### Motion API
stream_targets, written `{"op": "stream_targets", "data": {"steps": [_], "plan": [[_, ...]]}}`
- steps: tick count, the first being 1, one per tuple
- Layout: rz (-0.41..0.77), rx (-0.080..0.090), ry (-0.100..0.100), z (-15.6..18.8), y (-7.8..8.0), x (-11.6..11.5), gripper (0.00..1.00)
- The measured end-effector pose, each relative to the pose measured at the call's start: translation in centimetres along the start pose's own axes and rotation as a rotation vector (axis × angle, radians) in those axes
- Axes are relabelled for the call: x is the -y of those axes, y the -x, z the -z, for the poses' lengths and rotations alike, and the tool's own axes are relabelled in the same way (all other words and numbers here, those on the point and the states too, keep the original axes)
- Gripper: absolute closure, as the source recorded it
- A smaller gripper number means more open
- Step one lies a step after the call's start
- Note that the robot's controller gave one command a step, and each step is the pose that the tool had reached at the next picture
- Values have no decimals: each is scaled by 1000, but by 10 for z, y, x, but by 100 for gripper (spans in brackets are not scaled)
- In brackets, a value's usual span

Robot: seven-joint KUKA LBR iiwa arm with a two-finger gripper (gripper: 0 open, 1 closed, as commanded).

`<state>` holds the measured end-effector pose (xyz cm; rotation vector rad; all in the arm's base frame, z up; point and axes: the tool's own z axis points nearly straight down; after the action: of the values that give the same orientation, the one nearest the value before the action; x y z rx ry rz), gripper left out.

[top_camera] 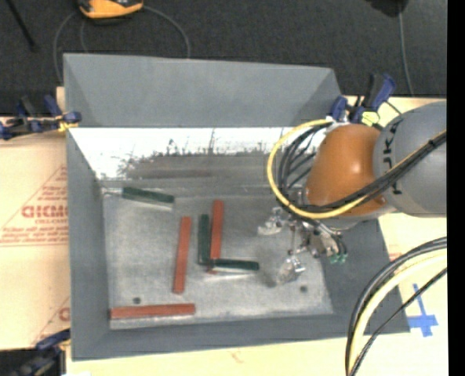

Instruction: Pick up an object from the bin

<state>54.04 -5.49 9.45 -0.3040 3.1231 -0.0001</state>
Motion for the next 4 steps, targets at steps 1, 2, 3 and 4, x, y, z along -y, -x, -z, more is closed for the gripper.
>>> {"op": "stream_targets", "data": {"steps": [1,2,3,4], "plan": [[-158,-11,0,-15,-4,-20,100],[-158,29,-7,-16,4,-20,0],[-157,28,-6,-16,4,-20,0],[-239,1,-3,-14,25,-93,100]]}}
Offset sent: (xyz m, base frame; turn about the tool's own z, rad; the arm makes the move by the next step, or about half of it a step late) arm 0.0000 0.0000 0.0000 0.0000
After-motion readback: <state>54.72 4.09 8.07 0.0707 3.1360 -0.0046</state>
